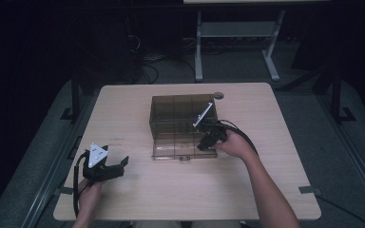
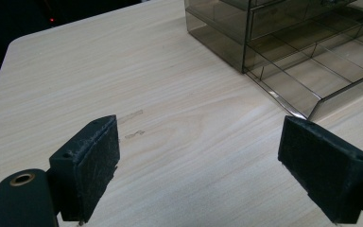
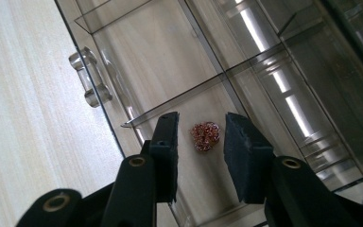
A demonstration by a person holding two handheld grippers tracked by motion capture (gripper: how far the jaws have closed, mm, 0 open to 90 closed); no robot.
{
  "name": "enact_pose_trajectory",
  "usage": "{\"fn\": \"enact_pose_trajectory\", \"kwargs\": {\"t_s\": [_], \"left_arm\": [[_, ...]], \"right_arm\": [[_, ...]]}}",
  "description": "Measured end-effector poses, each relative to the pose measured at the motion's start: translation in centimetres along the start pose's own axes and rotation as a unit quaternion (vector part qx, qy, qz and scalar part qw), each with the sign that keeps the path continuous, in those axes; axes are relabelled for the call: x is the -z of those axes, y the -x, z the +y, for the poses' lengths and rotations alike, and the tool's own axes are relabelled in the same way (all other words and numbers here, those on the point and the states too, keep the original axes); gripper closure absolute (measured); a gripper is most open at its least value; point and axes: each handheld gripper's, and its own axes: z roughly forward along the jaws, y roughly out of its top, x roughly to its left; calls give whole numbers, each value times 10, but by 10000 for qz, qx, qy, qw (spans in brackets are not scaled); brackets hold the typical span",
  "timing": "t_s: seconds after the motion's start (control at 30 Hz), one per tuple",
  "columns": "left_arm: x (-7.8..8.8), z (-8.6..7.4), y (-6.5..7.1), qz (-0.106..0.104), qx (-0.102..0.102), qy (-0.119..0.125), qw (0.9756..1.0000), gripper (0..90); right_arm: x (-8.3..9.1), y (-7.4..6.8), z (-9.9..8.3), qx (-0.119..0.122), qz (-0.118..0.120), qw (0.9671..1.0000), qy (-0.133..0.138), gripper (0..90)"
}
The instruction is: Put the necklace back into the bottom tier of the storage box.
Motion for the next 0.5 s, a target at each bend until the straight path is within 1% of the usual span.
{"fn": "enact_pose_trajectory", "kwargs": {"t_s": [0.1,0.23,0.37,0.5], "left_arm": [[0,0,0,12,-2,0,10000,129],[0,0,0,17,18,5,10000,129],[0,0,0,14,1,-11,10000,129],[0,0,0,27,9,-13,10000,129]], "right_arm": [[2,-1,0,30,-3,10000,42,643],[6,-3,-1,56,-25,10000,19,642],[11,-3,-3,24,-10,10000,60,638],[14,-3,-5,47,-18,9999,111,630]]}}
